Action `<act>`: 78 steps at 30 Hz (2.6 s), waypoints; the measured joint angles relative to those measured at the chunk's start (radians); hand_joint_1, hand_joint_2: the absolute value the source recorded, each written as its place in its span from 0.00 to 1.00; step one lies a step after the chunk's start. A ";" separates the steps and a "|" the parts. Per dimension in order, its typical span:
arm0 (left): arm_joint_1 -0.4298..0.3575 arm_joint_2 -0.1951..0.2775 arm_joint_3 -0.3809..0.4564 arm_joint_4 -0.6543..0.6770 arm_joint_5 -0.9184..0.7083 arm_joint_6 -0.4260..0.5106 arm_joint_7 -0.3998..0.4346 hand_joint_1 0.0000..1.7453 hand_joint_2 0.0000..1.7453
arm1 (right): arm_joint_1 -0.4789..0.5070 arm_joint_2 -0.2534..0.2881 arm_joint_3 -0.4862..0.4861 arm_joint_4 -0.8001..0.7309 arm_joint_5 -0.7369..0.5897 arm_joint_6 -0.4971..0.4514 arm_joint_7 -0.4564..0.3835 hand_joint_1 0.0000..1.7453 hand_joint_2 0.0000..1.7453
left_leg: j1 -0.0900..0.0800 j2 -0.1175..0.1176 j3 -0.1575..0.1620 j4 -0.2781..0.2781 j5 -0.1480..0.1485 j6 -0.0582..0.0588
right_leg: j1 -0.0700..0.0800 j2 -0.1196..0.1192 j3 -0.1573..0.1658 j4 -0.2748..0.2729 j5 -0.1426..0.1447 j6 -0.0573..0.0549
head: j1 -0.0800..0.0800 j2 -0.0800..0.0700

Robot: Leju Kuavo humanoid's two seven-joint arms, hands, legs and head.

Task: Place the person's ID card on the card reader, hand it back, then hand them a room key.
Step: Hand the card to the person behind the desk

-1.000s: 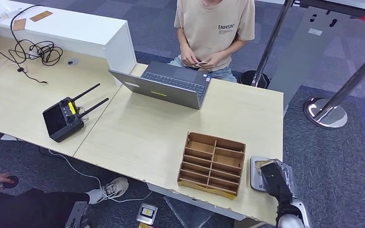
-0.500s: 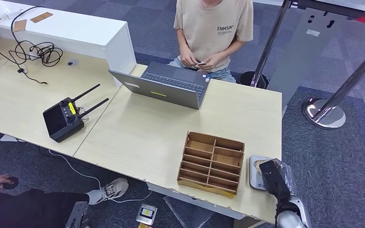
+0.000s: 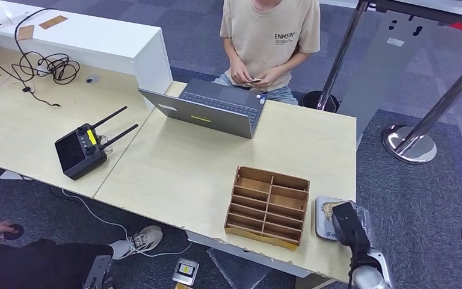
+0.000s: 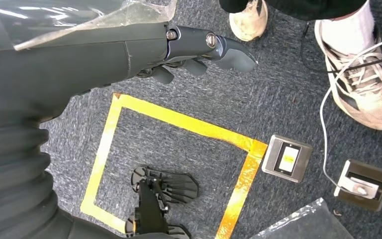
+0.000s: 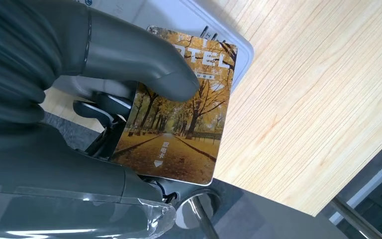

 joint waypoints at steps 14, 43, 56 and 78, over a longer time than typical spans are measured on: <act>0.001 -0.001 -0.005 0.000 0.014 0.000 -0.013 0.00 1.00 | 0.083 -0.019 -0.035 -0.240 -0.080 0.052 0.008 1.00 1.00 | 0.000 0.000 -0.009 0.000 0.001 -0.001 | 0.000 0.000 -0.007 0.001 0.000 0.000 | 0.000 0.000; -0.061 -0.001 -0.093 -0.003 -0.050 -0.023 0.018 0.00 1.00 | -0.390 0.073 0.021 -0.723 0.251 0.102 0.093 1.00 1.00 | 0.000 -0.001 -0.022 0.000 0.007 -0.003 | 0.000 -0.001 -0.020 0.005 0.005 -0.001 | 0.000 0.000; -0.099 -0.003 -0.147 -0.010 -0.077 -0.045 0.044 0.00 1.00 | -0.738 0.162 0.172 -0.372 0.377 0.147 0.083 1.00 1.00 | 0.000 -0.004 -0.023 0.000 0.008 -0.004 | 0.000 -0.002 -0.021 0.005 0.005 -0.001 | 0.000 0.000; -0.105 -0.007 -0.190 -0.011 -0.091 -0.063 0.058 0.00 1.00 | -0.924 0.212 0.343 0.121 0.647 0.257 0.162 1.00 1.00 | 0.000 -0.005 -0.025 0.001 0.008 -0.004 | 0.000 -0.002 -0.024 0.005 0.005 -0.001 | 0.000 0.000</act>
